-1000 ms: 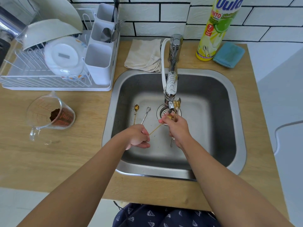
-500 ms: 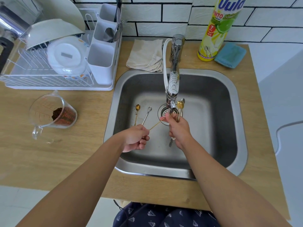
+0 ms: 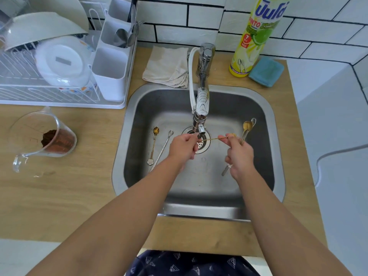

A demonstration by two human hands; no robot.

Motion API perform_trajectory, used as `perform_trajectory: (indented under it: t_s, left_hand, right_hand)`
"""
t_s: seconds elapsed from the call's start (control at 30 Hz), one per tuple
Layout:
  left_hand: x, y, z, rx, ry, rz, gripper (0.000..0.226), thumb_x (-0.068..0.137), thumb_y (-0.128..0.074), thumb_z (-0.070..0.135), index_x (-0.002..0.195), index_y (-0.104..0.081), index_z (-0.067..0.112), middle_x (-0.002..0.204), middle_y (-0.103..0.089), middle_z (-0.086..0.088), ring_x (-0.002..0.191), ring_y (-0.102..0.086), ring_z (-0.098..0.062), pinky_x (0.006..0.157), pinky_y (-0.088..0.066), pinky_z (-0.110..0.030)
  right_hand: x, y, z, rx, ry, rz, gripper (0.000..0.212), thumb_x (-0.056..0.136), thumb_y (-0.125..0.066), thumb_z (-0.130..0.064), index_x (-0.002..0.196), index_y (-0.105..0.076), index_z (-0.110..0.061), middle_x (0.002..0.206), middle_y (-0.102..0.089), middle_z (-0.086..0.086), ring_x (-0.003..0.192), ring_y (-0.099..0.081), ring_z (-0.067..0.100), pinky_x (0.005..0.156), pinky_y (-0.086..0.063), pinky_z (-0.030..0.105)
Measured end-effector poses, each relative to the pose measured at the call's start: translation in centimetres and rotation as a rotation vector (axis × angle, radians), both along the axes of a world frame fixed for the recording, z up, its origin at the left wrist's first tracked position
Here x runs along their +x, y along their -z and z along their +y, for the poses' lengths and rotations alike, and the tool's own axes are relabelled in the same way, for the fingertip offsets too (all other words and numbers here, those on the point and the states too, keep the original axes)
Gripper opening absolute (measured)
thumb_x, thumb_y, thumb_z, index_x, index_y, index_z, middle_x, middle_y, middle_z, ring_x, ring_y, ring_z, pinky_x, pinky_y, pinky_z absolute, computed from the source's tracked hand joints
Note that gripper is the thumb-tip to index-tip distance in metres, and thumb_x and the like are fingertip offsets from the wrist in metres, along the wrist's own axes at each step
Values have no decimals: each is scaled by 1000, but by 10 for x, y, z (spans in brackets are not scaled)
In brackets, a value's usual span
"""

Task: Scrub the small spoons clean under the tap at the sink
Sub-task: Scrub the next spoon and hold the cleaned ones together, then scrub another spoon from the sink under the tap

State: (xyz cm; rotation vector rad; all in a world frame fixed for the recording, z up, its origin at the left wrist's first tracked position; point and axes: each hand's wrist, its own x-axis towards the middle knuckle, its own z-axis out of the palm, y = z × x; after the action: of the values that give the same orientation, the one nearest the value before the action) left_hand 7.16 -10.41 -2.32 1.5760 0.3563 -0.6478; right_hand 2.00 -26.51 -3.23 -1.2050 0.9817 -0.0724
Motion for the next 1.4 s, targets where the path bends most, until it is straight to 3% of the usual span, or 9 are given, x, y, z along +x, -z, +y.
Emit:
perform_trajectory:
  t_s: [0.13, 0.3, 0.47, 0.57, 0.73, 0.87, 0.97, 1.2, 1.4]
  left_hand:
    - [2, -1, 4, 124, 150, -105, 28, 101, -50, 38, 89, -69, 21, 65, -50, 7, 55, -40, -9, 54, -36, -23]
    - [-9, -4, 20, -210, 211, 86, 28, 105, -41, 16, 129, -54, 8, 88, -64, 0, 57, -57, -7, 47, -36, -17]
    - [-28, -8, 12, -252, 162, 108, 14, 103, -47, 15, 115, -42, 11, 86, -75, -5, 47, -52, -12, 44, -36, -21]
    - [-29, -5, 9, -149, 190, 107, 17, 100, -52, 18, 104, -36, 14, 77, -73, -3, 44, -48, -12, 45, -34, -24]
    - [-25, 3, 22, 17, 469, 70, 26, 93, -64, 39, 93, -50, 17, 73, -73, 0, 53, -55, -9, 51, -42, -25]
    - [1, 31, 60, 743, 434, -288, 20, 95, -60, 33, 102, -56, 14, 104, -65, -7, 86, -55, -19, 74, -44, -32]
    - [11, 50, 78, 1075, 551, -304, 30, 98, -50, 19, 125, -49, 8, 130, -47, -16, 114, -47, -31, 90, -45, -43]
    - [10, 62, 68, 1127, 681, -324, 29, 91, -47, 0, 120, -47, 6, 118, -56, -19, 104, -57, -35, 82, -49, -42]
    - [8, 60, 62, 1054, 802, -272, 27, 98, -46, 7, 124, -49, 5, 124, -46, -17, 103, -56, -32, 87, -50, -41]
  right_hand:
    - [2, -3, 7, 59, 53, -43, 15, 104, -57, -27, 102, -65, -15, 99, -81, 3, 36, -26, 5, 39, -26, 20]
    - [9, -1, 20, 304, 82, -158, 8, 103, -61, -23, 102, -61, -15, 107, -79, 7, 38, -25, 3, 36, -24, 17]
    - [12, -2, 46, 430, -42, -206, 34, 103, -58, -33, 81, -78, -16, 65, -62, -5, 39, -44, 4, 36, -39, 18]
    - [10, 0, 47, 384, -55, -149, 45, 105, -50, -45, 86, -73, -12, 57, -43, -3, 39, -38, 10, 35, -34, 22]
    - [9, 2, 41, 309, -12, -93, 34, 110, -43, -36, 89, -56, -13, 76, -61, 2, 53, -50, 10, 49, -44, 24]
    - [8, 2, 36, 453, 80, -153, 30, 111, -41, -32, 87, -48, -14, 74, -69, 3, 50, -54, 8, 49, -49, 22]
    - [6, 5, 35, 485, 70, -189, 28, 111, -40, -31, 89, -46, -15, 69, -61, 1, 43, -38, 7, 41, -36, 20]
    - [6, 3, 35, 576, 9, -188, 38, 99, -57, -52, 77, -54, -21, 57, -35, -8, 40, -24, 5, 37, -22, 20]
    - [3, 4, 34, 599, 66, -127, 50, 98, -64, -41, 58, -39, -25, 54, -26, -8, 37, -18, 6, 34, -15, 20]
